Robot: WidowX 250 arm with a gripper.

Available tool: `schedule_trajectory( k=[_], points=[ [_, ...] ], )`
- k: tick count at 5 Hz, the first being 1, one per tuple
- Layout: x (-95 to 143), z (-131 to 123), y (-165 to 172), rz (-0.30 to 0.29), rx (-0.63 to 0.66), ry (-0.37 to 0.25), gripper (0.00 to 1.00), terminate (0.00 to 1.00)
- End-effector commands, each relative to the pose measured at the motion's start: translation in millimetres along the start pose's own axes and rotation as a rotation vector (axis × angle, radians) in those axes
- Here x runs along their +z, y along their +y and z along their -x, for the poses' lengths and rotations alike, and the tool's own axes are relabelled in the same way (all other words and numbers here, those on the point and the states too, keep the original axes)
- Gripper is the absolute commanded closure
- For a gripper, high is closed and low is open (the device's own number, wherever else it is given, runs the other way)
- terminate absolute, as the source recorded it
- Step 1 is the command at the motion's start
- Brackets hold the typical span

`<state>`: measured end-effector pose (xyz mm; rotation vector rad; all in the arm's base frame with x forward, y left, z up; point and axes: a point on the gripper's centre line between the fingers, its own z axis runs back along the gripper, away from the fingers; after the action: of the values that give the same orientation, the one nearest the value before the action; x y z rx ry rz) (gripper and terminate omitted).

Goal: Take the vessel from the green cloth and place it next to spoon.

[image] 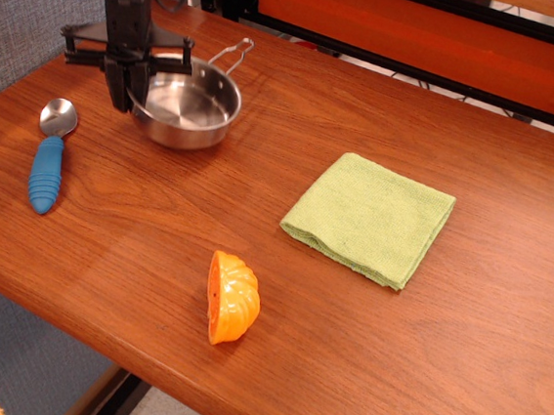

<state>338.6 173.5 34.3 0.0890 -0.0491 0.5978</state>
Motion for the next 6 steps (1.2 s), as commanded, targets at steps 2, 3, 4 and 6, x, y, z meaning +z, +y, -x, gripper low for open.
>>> schedule_trajectory(
  k=[2, 3, 4, 6],
  points=[
    [5.7, 7.2, 14.4, -0.058, 0.08, -0.066, 1.0, 0.0],
    [11.4, 9.7, 17.3, -0.101, 0.101, -0.07, 0.0, 0.0],
    [20.1, 9.4, 19.5, -0.105, 0.132, -0.085, 0.0, 0.0],
    [63.1, 11.9, -3.8, -0.086, 0.05, -0.165, 0.0, 0.0]
  ],
)
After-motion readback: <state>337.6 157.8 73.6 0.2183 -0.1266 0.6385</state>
